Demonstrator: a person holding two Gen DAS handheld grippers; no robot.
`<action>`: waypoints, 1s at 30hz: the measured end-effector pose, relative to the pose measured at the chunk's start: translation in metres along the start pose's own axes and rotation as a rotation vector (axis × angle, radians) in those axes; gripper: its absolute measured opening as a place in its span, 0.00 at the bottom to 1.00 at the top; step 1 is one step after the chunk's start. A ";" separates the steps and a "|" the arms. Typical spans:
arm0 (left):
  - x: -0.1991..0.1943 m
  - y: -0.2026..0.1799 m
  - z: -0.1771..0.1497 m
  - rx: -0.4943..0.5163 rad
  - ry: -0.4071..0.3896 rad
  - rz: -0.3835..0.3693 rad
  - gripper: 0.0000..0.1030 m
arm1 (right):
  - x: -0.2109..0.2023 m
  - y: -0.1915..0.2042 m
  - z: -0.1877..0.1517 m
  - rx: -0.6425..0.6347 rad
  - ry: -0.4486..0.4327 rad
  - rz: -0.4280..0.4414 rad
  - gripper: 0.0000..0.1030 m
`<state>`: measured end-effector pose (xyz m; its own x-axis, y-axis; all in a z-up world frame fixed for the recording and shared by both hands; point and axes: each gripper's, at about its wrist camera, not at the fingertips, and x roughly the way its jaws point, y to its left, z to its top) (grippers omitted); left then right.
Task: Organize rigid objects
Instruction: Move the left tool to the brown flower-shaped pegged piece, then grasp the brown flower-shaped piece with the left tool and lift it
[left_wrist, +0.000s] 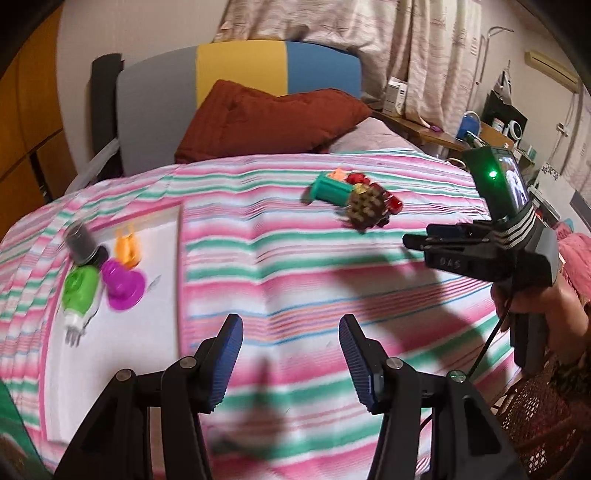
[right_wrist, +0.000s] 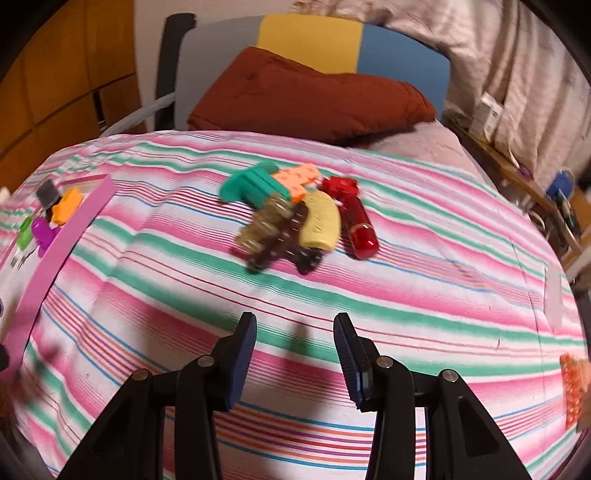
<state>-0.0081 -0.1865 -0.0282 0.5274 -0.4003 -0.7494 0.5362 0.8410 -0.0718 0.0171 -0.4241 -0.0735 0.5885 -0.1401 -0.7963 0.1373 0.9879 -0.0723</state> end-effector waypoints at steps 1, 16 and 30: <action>0.004 -0.006 0.006 0.008 0.000 -0.006 0.53 | 0.001 -0.003 0.001 0.010 0.005 -0.014 0.43; 0.087 -0.085 0.085 0.098 0.034 -0.045 0.53 | 0.006 -0.079 0.003 0.291 0.089 -0.109 0.43; 0.159 -0.117 0.131 0.153 0.099 -0.009 0.53 | 0.012 -0.087 0.004 0.328 0.103 -0.080 0.43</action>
<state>0.0998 -0.3962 -0.0525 0.4590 -0.3637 -0.8106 0.6388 0.7692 0.0166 0.0155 -0.5120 -0.0738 0.4840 -0.1925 -0.8536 0.4387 0.8974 0.0463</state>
